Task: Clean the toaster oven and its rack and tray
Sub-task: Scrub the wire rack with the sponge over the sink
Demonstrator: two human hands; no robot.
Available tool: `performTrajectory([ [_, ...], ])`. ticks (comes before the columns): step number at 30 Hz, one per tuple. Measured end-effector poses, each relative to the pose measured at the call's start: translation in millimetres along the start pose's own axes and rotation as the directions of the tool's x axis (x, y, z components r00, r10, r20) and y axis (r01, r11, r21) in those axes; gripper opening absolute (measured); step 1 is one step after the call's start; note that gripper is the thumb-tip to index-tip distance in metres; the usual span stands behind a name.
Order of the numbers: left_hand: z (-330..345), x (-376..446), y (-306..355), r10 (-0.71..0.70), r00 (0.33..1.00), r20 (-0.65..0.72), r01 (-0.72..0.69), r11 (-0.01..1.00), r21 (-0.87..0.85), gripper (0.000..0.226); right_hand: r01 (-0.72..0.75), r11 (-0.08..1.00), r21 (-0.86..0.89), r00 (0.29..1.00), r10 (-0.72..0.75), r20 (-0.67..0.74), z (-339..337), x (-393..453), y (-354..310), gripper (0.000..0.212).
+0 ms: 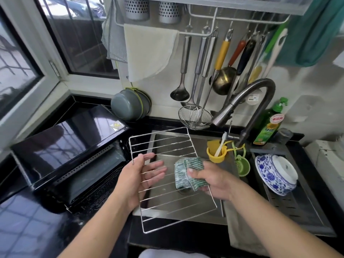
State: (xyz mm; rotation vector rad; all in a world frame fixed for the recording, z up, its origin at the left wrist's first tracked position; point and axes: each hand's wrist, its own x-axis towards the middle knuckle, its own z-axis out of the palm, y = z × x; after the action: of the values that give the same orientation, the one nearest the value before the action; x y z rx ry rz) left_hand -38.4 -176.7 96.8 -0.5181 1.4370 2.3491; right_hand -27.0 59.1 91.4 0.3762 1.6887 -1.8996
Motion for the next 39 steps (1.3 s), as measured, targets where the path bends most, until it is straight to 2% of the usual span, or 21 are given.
performTrajectory([
  [2, 2.9, -2.1, -3.7, 0.008, 1.000, -0.018, -0.008, 1.000, -0.008, 0.043, 0.006, 1.000, -0.026, 1.000, -0.006, 0.010, -1.8, 0.1, -3.3, 0.034],
  [6, 9.9, -2.1, -9.7, 0.004, 1.000, -0.022, -0.004, 1.000, -0.014, 0.043, 0.038, 0.976, -0.214, 0.985, -0.072, -0.155, 4.6, -0.3, -20.6, 0.024],
  [9, 4.6, 1.8, -2.9, 0.013, 1.000, -0.010, -0.013, 1.000, -0.011, 0.044, 0.037, 0.969, -0.245, 0.974, -0.090, -0.208, 10.4, -1.5, -24.8, 0.039],
  [11, -0.2, 2.5, 1.5, 0.021, 1.000, -0.007, -0.021, 1.000, -0.006, 0.044, 0.013, 0.989, -0.145, 0.991, -0.033, -0.132, 8.9, -1.9, -24.9, 0.043],
  [13, -4.6, 2.2, 3.6, 0.030, 0.999, -0.016, -0.030, 1.000, -0.006, 0.044, 0.006, 0.998, -0.060, 1.000, -0.004, 0.028, 3.9, -3.5, -24.7, 0.028],
  [14, -6.5, 1.8, 4.1, 0.030, 0.999, -0.025, -0.030, 1.000, -0.007, 0.044, 0.007, 1.000, -0.026, 0.994, -0.004, 0.108, 1.2, -5.5, -25.7, 0.028],
  [16, -7.5, 0.7, 4.4, 0.023, 0.999, -0.033, -0.023, 1.000, -0.014, 0.044, -0.004, 1.000, 0.007, 0.972, 0.002, 0.236, -4.6, -4.8, -24.9, 0.042],
  [17, -6.6, 0.0, 4.6, 0.020, 0.999, -0.031, -0.021, 1.000, -0.019, 0.044, -0.007, 1.000, -0.011, 0.972, 0.009, 0.236, -4.6, -3.5, -25.0, 0.044],
  [22, -1.1, 1.2, 6.9, 0.013, 1.000, -0.011, -0.013, 1.000, -0.008, 0.044, 0.037, 0.988, -0.147, 0.995, -0.049, -0.084, 11.7, 1.5, -21.5, 0.030],
  [24, -1.5, 1.8, 7.9, 0.005, 1.000, -0.013, -0.005, 1.000, -0.008, 0.044, 0.043, 0.985, -0.167, 0.986, -0.069, -0.151, 17.9, 0.1, -19.1, 0.029],
  [28, -2.1, 0.3, 6.2, 0.030, 0.999, -0.041, -0.031, 0.999, -0.018, 0.044, 0.038, 0.994, -0.101, 0.993, -0.049, -0.106, 12.5, 1.6, -20.3, 0.030],
  [30, -2.9, -1.1, 3.7, 0.036, 0.997, -0.074, -0.039, 0.999, -0.033, 0.043, 0.038, 0.999, -0.025, 0.999, -0.038, -0.015, 1.0, -2.8, -23.0, 0.026],
  [32, -4.6, -1.9, 1.5, 0.037, 0.994, -0.106, -0.044, 0.997, -0.065, 0.042, -0.005, 1.000, 0.015, 0.994, 0.003, 0.109, -9.3, -8.4, -22.3, 0.038],
  [34, -4.6, -1.4, 1.5, 0.033, 0.994, -0.108, -0.041, 0.997, -0.070, 0.042, -0.069, 0.995, -0.066, 0.982, 0.080, 0.170, -9.0, -10.9, -18.1, 0.041],
  [36, -2.3, 0.3, 3.2, 0.032, 0.996, -0.088, -0.035, 0.999, -0.038, 0.043, -0.090, 0.972, -0.216, 0.987, 0.116, 0.110, -2.6, -8.5, -14.2, 0.035],
  [39, -0.6, 2.7, 6.5, 0.018, 0.998, -0.063, -0.019, 1.000, -0.006, 0.042, -0.101, 0.970, -0.221, 0.995, 0.101, -0.011, 5.6, -7.3, -12.7, 0.041],
])
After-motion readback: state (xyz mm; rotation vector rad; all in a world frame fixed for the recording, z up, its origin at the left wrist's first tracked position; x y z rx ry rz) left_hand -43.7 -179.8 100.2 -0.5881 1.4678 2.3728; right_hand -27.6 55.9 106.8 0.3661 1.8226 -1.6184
